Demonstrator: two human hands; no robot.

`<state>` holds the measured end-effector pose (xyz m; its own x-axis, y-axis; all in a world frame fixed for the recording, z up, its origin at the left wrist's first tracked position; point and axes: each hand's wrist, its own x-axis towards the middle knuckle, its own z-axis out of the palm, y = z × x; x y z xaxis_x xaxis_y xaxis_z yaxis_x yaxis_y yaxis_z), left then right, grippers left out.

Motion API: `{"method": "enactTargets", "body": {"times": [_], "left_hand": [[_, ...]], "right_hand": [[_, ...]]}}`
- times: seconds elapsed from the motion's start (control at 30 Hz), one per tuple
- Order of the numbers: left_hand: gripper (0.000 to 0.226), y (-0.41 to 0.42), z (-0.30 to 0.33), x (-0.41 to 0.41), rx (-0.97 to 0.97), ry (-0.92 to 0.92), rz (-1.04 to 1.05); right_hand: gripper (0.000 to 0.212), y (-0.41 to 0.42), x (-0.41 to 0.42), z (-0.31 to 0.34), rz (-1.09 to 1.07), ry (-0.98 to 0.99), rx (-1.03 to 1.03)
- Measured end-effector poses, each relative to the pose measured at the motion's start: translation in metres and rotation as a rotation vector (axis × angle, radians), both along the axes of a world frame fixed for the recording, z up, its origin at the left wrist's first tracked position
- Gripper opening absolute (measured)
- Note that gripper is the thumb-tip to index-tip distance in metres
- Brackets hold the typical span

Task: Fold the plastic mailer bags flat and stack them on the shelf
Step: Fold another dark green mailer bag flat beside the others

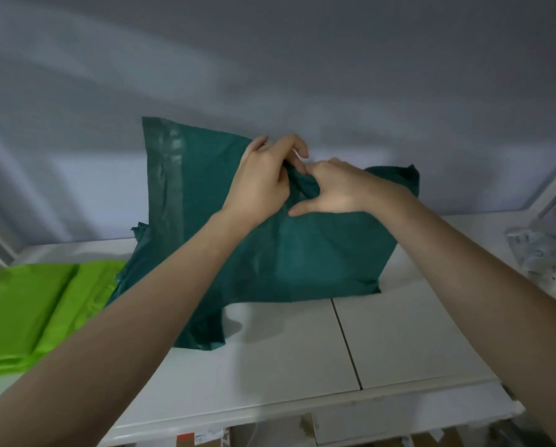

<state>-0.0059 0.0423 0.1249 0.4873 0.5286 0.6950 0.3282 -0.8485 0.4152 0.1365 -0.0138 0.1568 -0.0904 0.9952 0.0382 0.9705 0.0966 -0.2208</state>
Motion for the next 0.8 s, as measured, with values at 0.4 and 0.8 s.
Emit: {"method": "enactTargets", "body": {"times": [0.4, 0.8], "left_hand": [[0.043, -0.004, -0.014, -0.022, 0.133, -0.126, 0.342], [0.059, -0.011, -0.14, -0.056, -0.728, 0.153, 0.618]], "right_hand": [[0.011, -0.011, 0.008, -0.011, -0.219, 0.866, 0.271], [0.028, -0.027, 0.025, -0.165, -0.661, 1.226, 0.13]]}}
